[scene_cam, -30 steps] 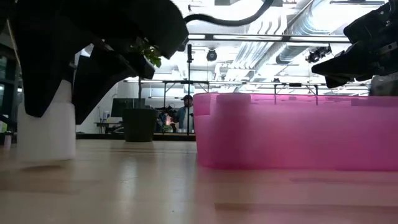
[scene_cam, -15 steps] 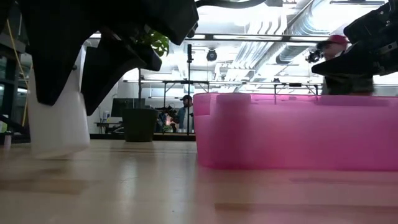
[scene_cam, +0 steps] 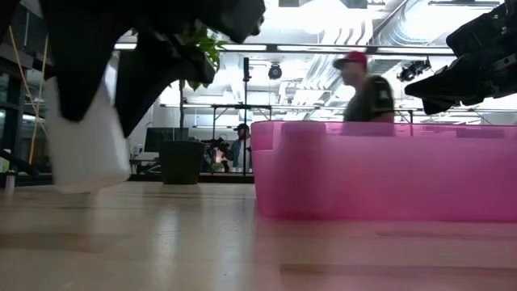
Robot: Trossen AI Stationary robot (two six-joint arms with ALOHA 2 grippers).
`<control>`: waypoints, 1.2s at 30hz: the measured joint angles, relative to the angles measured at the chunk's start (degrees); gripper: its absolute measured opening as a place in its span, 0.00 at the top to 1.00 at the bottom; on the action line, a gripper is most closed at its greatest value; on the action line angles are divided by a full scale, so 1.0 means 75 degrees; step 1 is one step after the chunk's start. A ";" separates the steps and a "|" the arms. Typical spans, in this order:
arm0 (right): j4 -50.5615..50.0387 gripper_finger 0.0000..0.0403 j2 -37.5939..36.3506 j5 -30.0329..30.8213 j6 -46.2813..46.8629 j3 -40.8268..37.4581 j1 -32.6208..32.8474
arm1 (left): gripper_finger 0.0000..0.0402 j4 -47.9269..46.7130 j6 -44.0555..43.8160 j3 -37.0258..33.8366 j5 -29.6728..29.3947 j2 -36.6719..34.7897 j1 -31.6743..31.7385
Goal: Pick and place pill bottles into a basket
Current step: Put the white pill bottle into the pink bin
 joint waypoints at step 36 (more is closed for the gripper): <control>0.0000 0.98 -0.0003 0.0000 0.0000 0.0000 0.0000 | 0.53 -0.0459 0.0462 0.1778 -0.0420 0.0000 0.0590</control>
